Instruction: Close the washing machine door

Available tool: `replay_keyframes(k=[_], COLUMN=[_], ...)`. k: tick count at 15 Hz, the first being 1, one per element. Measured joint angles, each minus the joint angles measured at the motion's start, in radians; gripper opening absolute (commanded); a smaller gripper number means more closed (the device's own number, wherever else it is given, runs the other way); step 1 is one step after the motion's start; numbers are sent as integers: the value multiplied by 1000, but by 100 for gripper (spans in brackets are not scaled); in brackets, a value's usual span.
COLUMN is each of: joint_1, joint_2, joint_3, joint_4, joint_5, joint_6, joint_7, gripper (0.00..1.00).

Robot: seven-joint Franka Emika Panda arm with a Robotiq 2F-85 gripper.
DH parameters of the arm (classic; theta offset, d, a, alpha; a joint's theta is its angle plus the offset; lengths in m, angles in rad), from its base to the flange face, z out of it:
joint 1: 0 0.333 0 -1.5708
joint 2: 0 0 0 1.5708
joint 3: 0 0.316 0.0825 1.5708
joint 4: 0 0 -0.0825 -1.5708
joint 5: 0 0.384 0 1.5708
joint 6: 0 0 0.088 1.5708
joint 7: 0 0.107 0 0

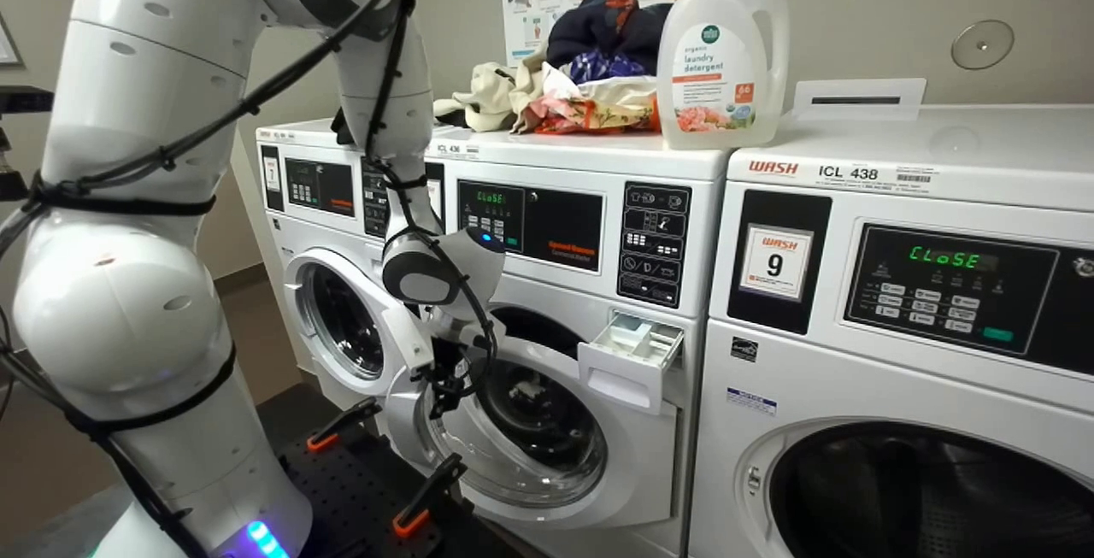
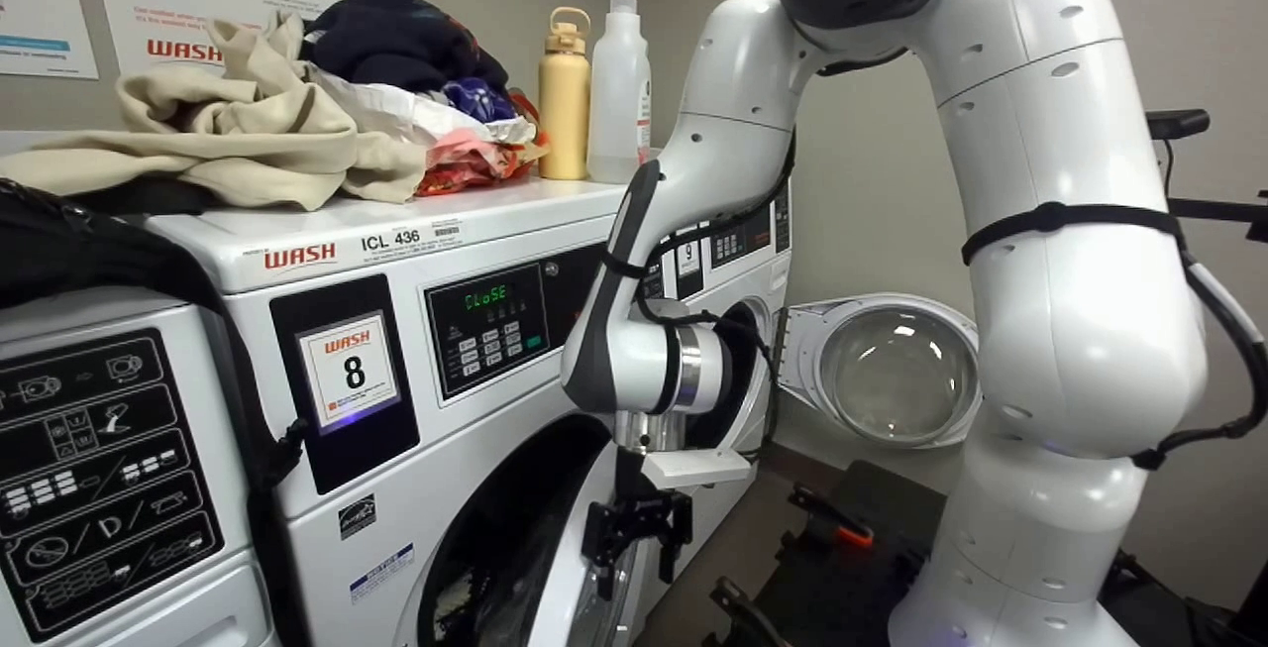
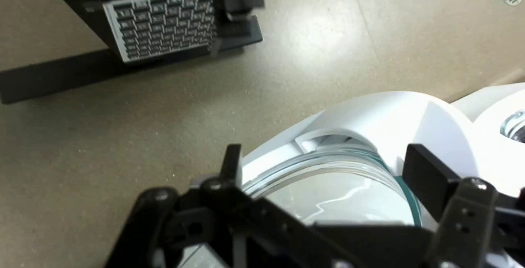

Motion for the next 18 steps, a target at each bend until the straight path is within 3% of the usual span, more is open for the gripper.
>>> replay_keyframes(k=[5,11,14,18], joint_1=[95,230,225,212], joint_2=[154,336,375,381], joint_3=[12,-19,4,8], joint_4=[174,328,336,339], joint_5=[-28,-56,-49,-51], joint_6=[168,464,568,567], joint_7=[2,5,31,35], gripper=[100,100,100,100])
